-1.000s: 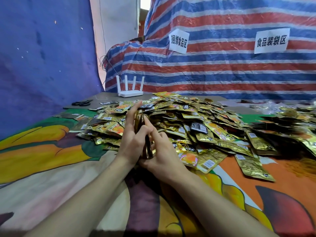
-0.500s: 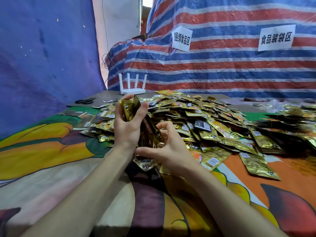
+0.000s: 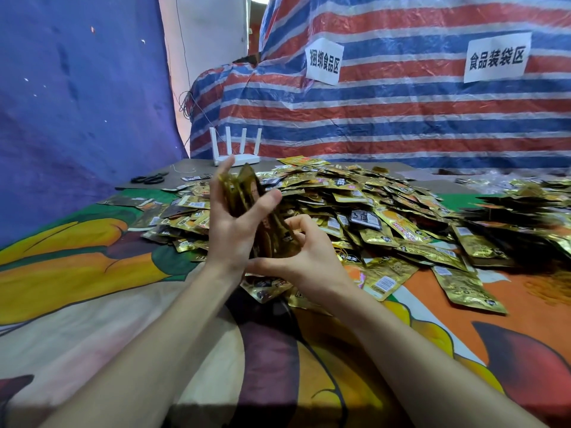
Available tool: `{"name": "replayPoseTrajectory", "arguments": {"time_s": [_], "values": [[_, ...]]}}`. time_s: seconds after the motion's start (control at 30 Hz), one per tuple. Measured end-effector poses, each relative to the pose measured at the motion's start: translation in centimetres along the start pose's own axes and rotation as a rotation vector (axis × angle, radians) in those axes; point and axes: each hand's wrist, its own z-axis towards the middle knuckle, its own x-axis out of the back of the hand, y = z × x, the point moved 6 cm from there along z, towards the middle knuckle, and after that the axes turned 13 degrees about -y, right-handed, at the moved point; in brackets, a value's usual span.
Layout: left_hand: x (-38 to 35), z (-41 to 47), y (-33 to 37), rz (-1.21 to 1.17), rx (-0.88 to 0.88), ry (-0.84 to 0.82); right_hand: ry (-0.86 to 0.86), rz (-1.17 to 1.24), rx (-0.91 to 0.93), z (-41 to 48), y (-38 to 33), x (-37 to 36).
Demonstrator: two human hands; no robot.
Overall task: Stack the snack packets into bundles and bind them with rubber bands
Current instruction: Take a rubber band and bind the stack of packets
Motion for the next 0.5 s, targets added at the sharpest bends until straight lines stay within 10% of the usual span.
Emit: {"name": "replayPoseTrajectory", "arguments": {"time_s": [0.2, 0.5], "values": [[-0.6, -0.4, -0.5, 0.010, 0.042, -0.065, -0.044, -0.057, -0.025, -0.1, 0.0, -0.1], [-0.7, -0.3, -0.8, 0.219, 0.031, -0.132, -0.157, -0.757, 0.084, -0.9, -1.2, -2.3]]}}
